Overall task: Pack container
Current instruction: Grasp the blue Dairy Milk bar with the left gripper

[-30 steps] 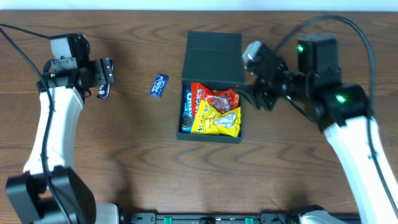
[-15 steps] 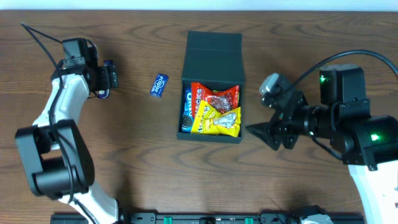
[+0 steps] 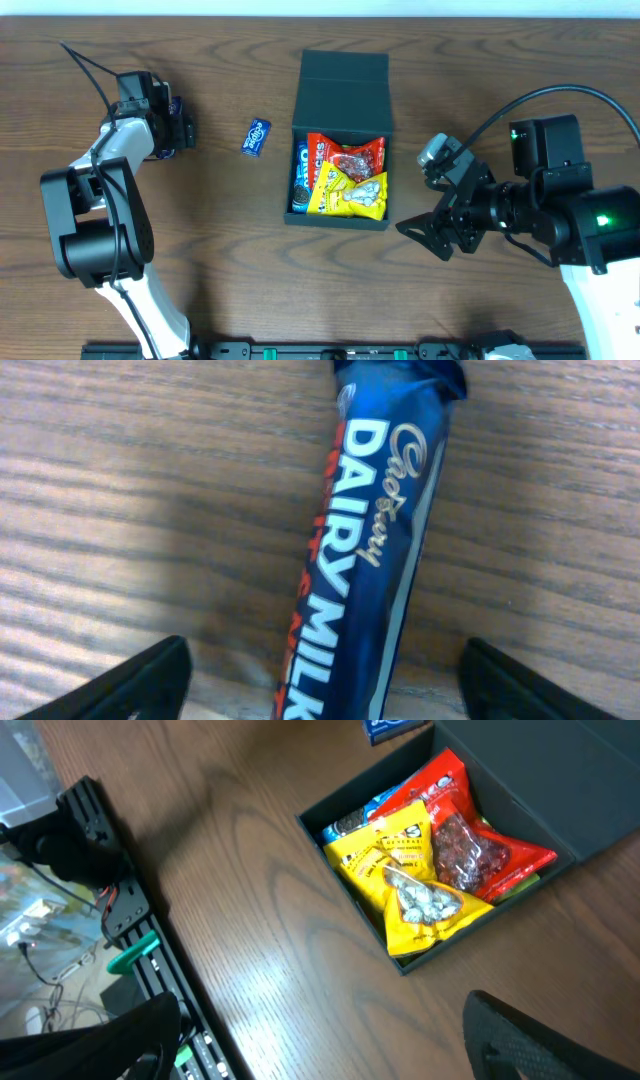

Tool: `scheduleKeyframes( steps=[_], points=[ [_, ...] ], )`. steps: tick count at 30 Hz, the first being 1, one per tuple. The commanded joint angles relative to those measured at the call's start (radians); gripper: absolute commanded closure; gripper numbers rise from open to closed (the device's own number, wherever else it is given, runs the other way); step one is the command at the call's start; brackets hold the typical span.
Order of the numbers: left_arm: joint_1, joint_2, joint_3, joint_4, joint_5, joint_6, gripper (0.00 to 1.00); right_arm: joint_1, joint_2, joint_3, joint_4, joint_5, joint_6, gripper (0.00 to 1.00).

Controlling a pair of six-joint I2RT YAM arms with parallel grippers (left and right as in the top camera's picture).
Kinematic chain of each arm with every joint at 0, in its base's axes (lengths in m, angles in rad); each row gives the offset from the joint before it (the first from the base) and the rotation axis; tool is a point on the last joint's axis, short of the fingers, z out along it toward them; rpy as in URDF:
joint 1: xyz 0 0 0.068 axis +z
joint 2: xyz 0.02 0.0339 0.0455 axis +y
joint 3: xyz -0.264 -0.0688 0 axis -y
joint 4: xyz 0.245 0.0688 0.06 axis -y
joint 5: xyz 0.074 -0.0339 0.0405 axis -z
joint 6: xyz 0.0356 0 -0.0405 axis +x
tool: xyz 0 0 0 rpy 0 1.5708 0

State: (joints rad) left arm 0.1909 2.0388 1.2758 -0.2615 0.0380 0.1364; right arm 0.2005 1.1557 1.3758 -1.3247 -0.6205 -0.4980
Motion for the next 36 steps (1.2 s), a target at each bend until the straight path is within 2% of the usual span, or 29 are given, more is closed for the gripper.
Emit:
scheduleKeyframes(
  steps=[1,7,13,17,25,36],
  points=[
    [0.005,0.021,0.01,0.005,-0.013,0.018,0.25,-0.008,-0.004,0.012,0.001,-0.004,0.004,0.08],
    [0.005,0.021,0.01,0.009,-0.023,0.018,0.52,-0.008,-0.004,0.012,0.004,-0.004,0.004,0.01],
    [0.005,0.021,0.01,0.008,-0.023,0.016,0.7,-0.007,-0.004,0.012,0.003,-0.004,0.004,0.01],
    [0.005,0.02,0.01,0.004,-0.023,0.006,0.78,-0.007,-0.004,0.012,0.003,-0.004,0.004,0.01],
    [-0.008,-0.042,0.01,-0.005,-0.021,-0.029,0.8,-0.007,-0.004,0.012,0.003,-0.004,0.004,0.01],
    [-0.133,-0.283,0.01,-0.043,-0.019,-0.042,0.8,-0.007,-0.004,0.012,0.004,-0.004,0.004,0.01]
  ],
)
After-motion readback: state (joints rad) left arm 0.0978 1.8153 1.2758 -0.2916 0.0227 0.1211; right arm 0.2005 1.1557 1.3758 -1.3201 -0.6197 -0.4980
